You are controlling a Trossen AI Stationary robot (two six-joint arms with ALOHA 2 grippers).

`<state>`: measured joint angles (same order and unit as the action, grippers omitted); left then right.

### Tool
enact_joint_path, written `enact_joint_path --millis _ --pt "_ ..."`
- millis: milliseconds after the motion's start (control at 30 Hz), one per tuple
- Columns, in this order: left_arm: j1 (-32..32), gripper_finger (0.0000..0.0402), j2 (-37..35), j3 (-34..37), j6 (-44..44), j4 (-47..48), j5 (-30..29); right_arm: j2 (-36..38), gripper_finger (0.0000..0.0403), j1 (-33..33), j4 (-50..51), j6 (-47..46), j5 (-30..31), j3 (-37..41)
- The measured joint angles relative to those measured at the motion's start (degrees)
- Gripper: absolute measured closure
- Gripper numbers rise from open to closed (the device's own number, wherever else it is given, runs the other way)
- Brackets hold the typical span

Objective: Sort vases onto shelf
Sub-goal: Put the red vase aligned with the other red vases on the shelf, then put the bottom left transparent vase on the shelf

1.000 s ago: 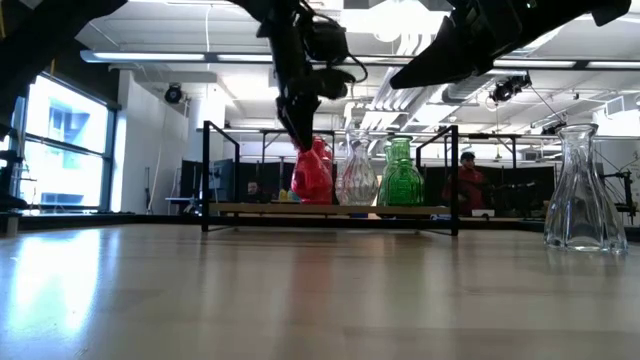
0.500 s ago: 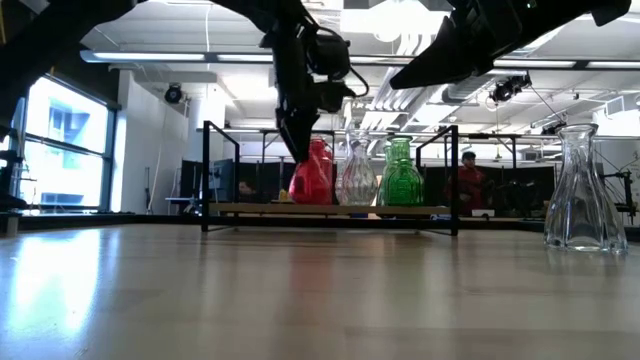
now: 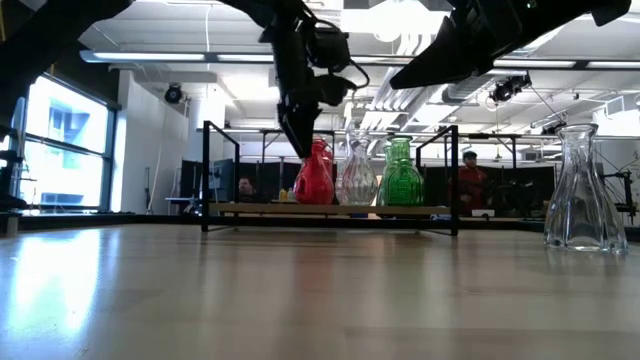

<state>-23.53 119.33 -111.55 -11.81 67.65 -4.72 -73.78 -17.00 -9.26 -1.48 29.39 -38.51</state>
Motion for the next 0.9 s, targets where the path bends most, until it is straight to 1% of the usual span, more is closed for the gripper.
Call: enact_joint_path --millis 400,533,600,667,733,800,900 --pt "0.0 0.0196 -6.2 0.0 0.2 -0.3 -0.7 0.0 0.0403 0.0 0.0 0.0 0.0 0.0" --pt "0.6 0.0216 -7.8 0.0 0.2 -0.5 -0.7 0.0 0.0403 0.0 0.0 0.0 0.0 0.0" --pt "1.5 0.0232 -9.3 1.2 0.2 -2.4 -0.7 0.0 0.0403 0.0 0.0 0.0 0.0 0.0" --pt "2.8 0.0251 -11.6 4.3 0.2 -4.6 -0.5 0.0 0.0403 0.0 0.0 0.0 0.0 0.0" --pt "4.0 0.0272 -14.7 9.3 1.2 -9.7 -0.3 0.0 0.0403 0.0 0.0 0.0 0.0 0.0" --pt "5.4 0.0292 -18.9 16.2 2.8 -16.1 -0.3 0.0 0.0403 0.0 0.0 0.0 0.0 0.0" --pt "7.6 0.0322 -26.6 28.7 5.1 -28.5 -0.3 0.0 0.0403 0.0 0.0 0.0 0.0 0.0"
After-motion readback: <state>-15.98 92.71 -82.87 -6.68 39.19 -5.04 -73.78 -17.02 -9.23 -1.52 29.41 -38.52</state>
